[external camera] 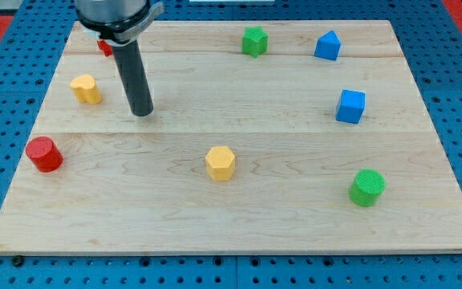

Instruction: Slightly move the blue triangle up

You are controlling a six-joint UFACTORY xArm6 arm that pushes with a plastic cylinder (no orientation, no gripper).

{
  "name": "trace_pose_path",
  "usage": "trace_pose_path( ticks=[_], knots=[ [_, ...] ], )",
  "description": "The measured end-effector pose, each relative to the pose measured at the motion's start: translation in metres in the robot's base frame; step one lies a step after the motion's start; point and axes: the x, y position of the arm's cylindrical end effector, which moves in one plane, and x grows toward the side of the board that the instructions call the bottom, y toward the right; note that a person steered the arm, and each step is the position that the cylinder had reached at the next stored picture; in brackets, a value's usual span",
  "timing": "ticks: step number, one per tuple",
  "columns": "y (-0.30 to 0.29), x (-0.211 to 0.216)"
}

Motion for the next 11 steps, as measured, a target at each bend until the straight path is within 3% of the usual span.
trace_pose_path(
  ticks=[1, 2, 4, 6, 10, 11],
  knots=[
    [-0.001, 0.008],
    [0.082, 0.012],
    [0.156, -0.065],
    [0.232, -0.104],
    [0.296, -0.146],
    [0.301, -0.134]
  ],
)
